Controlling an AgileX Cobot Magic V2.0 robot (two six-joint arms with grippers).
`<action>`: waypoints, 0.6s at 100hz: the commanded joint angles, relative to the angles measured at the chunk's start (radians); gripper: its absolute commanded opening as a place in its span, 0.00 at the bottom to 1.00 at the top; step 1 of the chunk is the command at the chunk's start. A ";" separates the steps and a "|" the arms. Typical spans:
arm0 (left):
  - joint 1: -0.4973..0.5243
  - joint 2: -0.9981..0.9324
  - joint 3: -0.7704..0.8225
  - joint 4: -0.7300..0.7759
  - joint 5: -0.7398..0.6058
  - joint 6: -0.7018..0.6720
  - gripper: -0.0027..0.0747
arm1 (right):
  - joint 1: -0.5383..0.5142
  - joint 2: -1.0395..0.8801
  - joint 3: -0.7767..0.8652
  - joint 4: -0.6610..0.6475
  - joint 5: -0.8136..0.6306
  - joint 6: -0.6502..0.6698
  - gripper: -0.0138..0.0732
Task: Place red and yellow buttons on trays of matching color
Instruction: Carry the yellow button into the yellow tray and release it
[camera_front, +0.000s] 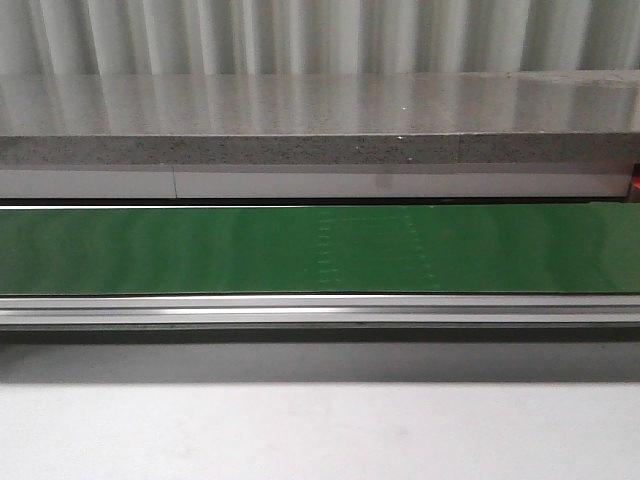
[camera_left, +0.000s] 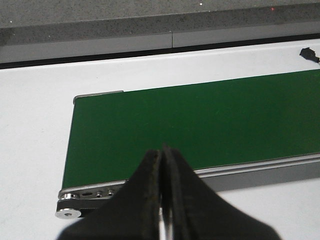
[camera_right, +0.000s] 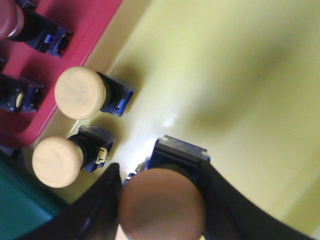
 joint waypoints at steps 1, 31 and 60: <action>-0.009 0.004 -0.025 -0.014 -0.070 -0.008 0.01 | -0.005 0.006 -0.021 0.023 -0.052 -0.002 0.29; -0.009 0.004 -0.025 -0.014 -0.070 -0.008 0.01 | -0.005 0.111 -0.021 0.045 -0.070 -0.002 0.29; -0.009 0.004 -0.025 -0.014 -0.070 -0.008 0.01 | -0.004 0.155 -0.021 0.063 -0.078 -0.003 0.47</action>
